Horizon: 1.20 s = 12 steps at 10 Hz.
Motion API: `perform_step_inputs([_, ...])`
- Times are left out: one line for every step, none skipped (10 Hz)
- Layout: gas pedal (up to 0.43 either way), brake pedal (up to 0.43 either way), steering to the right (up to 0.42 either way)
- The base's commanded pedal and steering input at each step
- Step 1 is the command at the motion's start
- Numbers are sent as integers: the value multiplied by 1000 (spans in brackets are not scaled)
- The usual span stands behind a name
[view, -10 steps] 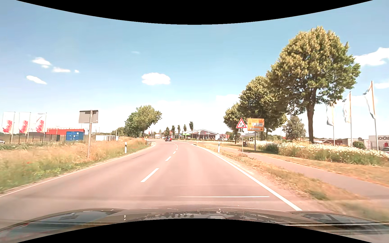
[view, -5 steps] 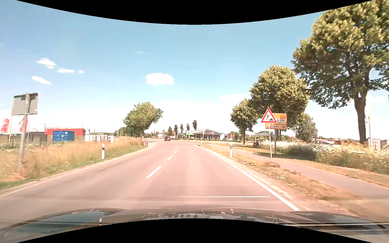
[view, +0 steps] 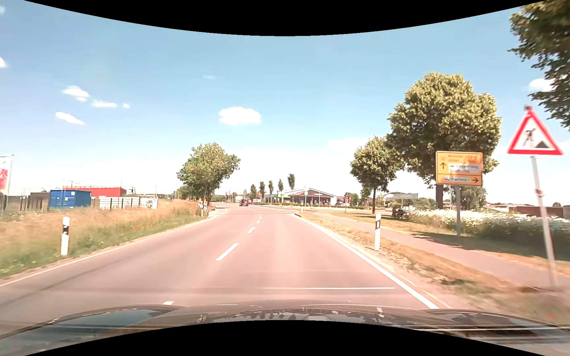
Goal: Follow the waypoints while adhering to traffic rules and regulations
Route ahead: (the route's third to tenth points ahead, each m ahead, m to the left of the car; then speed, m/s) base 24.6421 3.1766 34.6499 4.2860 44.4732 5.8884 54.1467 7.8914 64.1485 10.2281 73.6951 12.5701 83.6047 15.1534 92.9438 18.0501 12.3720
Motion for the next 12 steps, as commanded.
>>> perform_step_inputs([370,0,-19])
perform_step_inputs([370,0,-20])
perform_step_inputs([358,0,-21])
perform_step_inputs([358,0,-22])
perform_step_inputs([350,0,-22])
perform_step_inputs([339,0,-22])
perform_step_inputs([339,0,-22])
perform_step_inputs([339,0,-22])
perform_step_inputs([331,0,-22])
perform_step_inputs([331,0,-22])
perform_step_inputs([311,0,-22])
perform_step_inputs([280,0,-22])
